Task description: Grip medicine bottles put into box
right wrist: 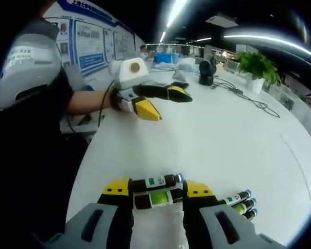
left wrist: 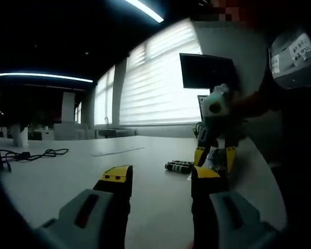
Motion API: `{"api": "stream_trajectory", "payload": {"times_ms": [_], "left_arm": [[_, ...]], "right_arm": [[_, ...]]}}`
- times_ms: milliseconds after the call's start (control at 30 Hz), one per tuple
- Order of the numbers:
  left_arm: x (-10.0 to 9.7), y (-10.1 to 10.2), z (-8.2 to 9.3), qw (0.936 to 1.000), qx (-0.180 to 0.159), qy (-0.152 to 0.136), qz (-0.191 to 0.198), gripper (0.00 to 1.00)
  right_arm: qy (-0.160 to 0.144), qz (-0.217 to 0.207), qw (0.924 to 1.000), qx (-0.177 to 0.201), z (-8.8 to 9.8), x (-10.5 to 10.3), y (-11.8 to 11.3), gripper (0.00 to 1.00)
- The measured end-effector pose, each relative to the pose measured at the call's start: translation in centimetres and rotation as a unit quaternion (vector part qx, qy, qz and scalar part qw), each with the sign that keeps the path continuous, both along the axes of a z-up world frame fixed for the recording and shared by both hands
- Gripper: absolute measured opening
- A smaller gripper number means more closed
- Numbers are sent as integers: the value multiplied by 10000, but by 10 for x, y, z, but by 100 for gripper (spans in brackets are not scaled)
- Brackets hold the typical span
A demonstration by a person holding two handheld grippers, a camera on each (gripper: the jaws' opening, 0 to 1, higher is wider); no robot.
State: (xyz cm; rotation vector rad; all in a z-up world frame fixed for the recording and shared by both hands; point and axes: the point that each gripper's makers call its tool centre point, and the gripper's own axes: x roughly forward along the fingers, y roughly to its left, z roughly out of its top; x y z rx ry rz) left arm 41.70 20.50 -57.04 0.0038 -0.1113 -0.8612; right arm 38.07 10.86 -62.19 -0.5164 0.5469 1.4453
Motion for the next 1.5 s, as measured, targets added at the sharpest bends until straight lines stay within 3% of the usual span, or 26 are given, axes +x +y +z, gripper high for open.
{"api": "stream_trajectory", "payload": {"times_ms": [667,1300,1500], "left_arm": [[-2,-2,0,10000,12,-17,-38,38],[-3,-4,-1,9999,23,17,-101,38],[-3,-4,-2,9999,29,33,-111,38]], "right_arm": [[-114,-109,9997,168,26,7,-11,31],[-213,-179,9996,28,22,16,-20,25],[-118,-79,9999,-29,13,12,-21,17]]}}
